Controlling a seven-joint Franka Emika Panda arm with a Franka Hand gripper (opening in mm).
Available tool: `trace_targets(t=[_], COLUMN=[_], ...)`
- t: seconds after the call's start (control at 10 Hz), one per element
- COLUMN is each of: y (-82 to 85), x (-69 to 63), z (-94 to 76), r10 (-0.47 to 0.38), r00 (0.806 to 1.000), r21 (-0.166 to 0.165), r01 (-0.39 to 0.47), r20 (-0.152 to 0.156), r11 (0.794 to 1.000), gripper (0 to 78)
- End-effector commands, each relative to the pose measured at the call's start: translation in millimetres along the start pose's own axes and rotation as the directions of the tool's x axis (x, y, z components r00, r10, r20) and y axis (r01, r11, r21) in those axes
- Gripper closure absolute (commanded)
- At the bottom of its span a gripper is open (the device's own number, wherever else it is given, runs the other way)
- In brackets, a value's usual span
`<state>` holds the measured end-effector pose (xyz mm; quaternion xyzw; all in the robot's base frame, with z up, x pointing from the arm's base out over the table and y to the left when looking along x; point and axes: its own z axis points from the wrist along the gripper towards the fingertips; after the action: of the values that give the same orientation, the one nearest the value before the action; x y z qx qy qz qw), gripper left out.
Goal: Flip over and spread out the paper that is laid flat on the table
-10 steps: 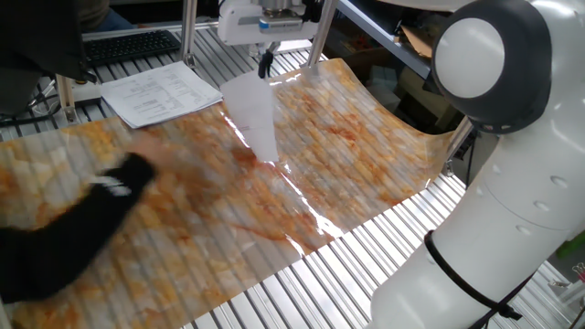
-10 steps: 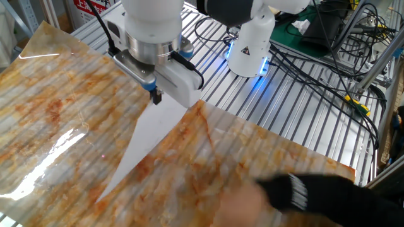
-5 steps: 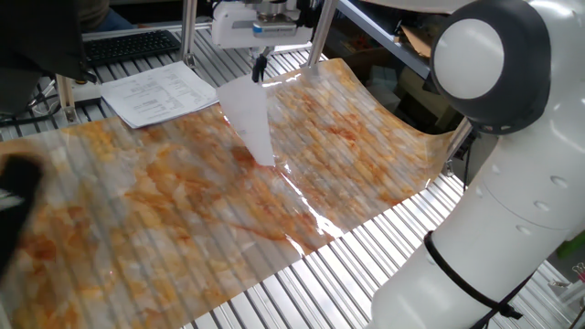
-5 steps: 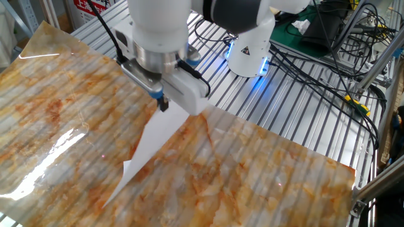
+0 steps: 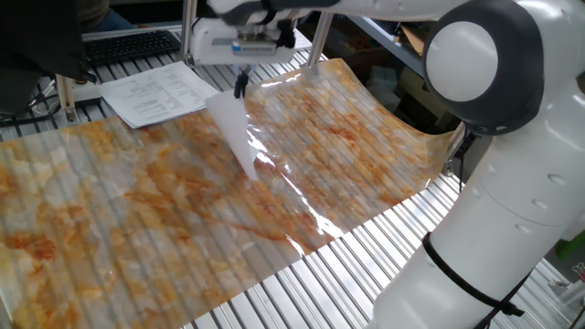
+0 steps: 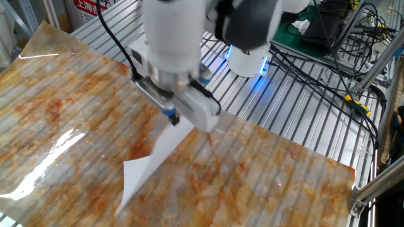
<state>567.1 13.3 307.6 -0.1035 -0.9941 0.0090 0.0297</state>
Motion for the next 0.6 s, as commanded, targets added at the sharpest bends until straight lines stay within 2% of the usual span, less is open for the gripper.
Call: trace_targets(t=[0.1,0.2,0.6], y=[24.2,29.7,51.3], x=[5.8,7.1,14.6], z=[26.6,34.6,75.7], r10=[0.019,0.022,0.046], r00=[1.0,1.0,0.998], r21=[-0.003,-0.004,-0.006], r01=[-0.019,-0.022,-0.045], r20=[0.009,0.01,0.047], r11=[1.0,1.0,0.999], gripper=[76.3,76.3,76.3])
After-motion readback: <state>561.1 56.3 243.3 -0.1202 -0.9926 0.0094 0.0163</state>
